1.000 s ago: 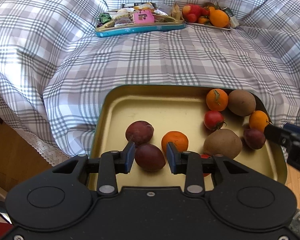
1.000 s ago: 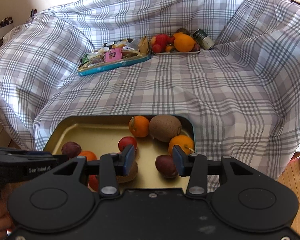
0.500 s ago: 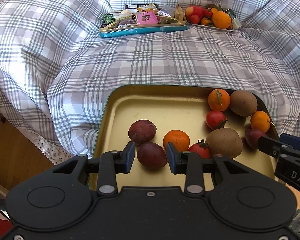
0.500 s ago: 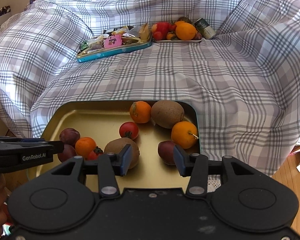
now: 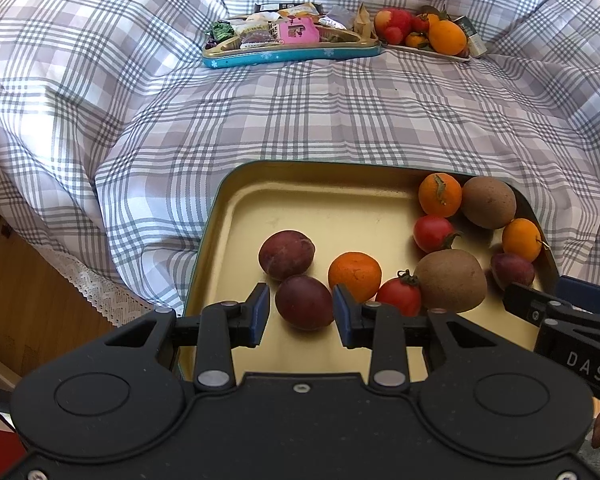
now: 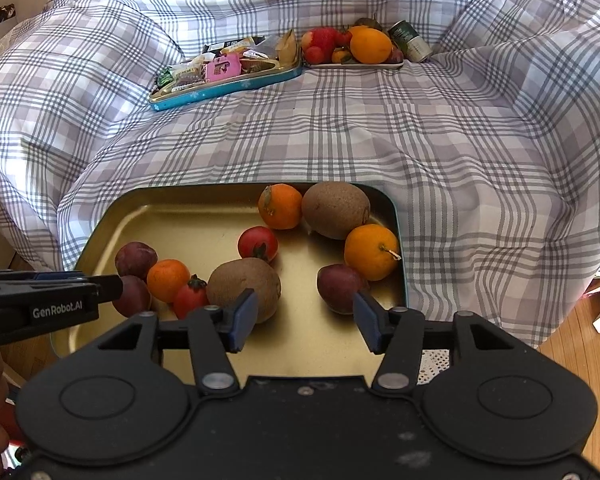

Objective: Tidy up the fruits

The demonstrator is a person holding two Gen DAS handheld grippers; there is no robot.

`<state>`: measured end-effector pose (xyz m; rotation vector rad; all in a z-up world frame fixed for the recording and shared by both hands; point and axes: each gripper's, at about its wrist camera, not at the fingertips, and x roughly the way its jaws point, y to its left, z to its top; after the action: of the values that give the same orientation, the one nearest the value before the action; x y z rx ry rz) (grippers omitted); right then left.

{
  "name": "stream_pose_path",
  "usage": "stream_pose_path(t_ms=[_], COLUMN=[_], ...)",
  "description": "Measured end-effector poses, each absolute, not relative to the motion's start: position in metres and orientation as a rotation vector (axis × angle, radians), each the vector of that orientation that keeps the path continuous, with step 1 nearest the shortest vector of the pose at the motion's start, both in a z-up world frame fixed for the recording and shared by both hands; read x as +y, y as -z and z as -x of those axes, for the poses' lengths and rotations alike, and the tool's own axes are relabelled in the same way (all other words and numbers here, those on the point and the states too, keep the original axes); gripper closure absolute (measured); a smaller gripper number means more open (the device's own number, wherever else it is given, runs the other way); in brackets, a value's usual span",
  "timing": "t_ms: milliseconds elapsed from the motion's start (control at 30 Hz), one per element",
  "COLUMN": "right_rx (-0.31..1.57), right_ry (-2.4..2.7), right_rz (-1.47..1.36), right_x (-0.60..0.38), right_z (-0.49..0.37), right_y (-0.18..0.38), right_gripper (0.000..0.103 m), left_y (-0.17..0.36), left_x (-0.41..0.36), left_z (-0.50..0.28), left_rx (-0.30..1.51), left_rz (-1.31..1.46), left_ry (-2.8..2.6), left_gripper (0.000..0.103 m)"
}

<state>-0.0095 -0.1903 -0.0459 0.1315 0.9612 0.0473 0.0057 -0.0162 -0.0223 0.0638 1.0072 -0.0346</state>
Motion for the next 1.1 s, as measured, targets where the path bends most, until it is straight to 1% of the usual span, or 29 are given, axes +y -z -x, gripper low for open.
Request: stream_pose_path(t_ms=[533,1100], right_rx=[0.974,0.973], right_ry=[-0.079,-0.088], right_rz=[-0.107,-0.090], right_x=[-0.1859,-0.1838], right_z=[0.0080,0.0090], right_y=[0.0489,0.0500], right_gripper=[0.038,0.035], left_y=[0.0226,0.0230], left_x=[-0.0154,-0.0153], left_z=[-0.0051,-0.0046], left_rx=[1.009,1.013], left_rz=[-0.063,-0.059], left_ry=[0.031,0.034], left_gripper=[0.059,0.059])
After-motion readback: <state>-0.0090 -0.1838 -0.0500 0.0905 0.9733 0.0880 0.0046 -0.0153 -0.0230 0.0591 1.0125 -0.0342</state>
